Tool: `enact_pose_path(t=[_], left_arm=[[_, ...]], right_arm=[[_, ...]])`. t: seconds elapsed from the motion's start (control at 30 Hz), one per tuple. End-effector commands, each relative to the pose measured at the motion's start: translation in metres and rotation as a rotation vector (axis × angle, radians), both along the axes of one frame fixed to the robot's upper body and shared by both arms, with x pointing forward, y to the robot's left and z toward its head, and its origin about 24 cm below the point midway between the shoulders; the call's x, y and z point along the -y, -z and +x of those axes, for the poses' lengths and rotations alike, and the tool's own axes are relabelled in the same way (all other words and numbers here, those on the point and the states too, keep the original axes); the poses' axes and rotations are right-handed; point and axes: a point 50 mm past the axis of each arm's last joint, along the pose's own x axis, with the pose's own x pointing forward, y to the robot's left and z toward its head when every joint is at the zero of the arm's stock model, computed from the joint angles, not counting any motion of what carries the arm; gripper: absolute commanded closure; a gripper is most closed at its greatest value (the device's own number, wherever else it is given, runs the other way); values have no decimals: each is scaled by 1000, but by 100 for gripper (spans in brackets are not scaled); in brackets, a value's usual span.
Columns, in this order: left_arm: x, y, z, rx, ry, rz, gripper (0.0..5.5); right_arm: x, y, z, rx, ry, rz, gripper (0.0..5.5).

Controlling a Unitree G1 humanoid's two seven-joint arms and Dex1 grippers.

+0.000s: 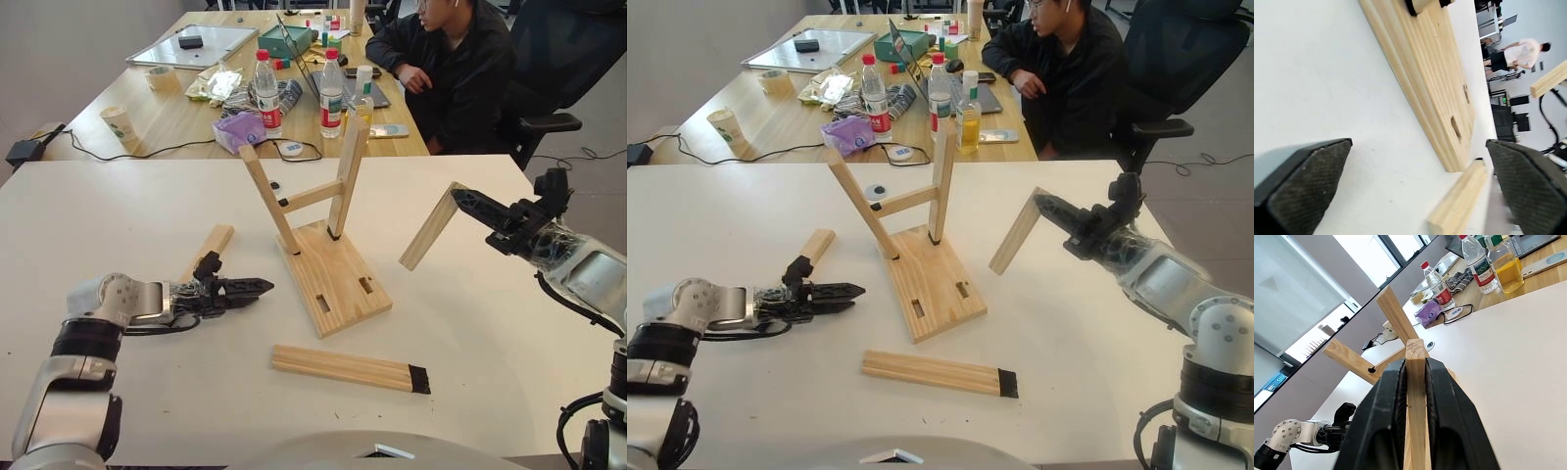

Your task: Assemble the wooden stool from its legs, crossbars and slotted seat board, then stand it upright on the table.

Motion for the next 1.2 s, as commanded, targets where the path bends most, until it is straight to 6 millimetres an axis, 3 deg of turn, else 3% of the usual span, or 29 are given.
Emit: enact_pose_path(t=[0.03, 0.1, 0.23, 0.33, 0.47, 0.83, 1.1, 1.2], left_arm=[[7, -7, -21, 867, 435, 382, 39], [14, -11, -32, 1106, 560, 365, 39], [20, -17, -48, 1254, 655, 250, 39], [26, -30, -49, 1246, 587, 157, 39], [29, -33, -56, 1230, 575, 122, 39], [23, 15, -82, 1112, 739, 199, 39], [37, 27, -76, 1095, 798, 215, 39], [38, 30, -77, 1095, 859, 240, 75]], right_arm=[[0, 2, -3, 8, 17, 15, 512], [-1, 2, -3, 9, 19, 17, 512], [0, 1, -2, 10, 14, 14, 512], [3, 2, -5, 6, 23, 9, 512], [3, 2, -3, 1, 15, 4, 512], [-2, 1, 4, 3, -23, 0, 512], [-5, 0, 7, -4, -50, -7, 512], [-5, -1, 8, -6, -56, -7, 512]])
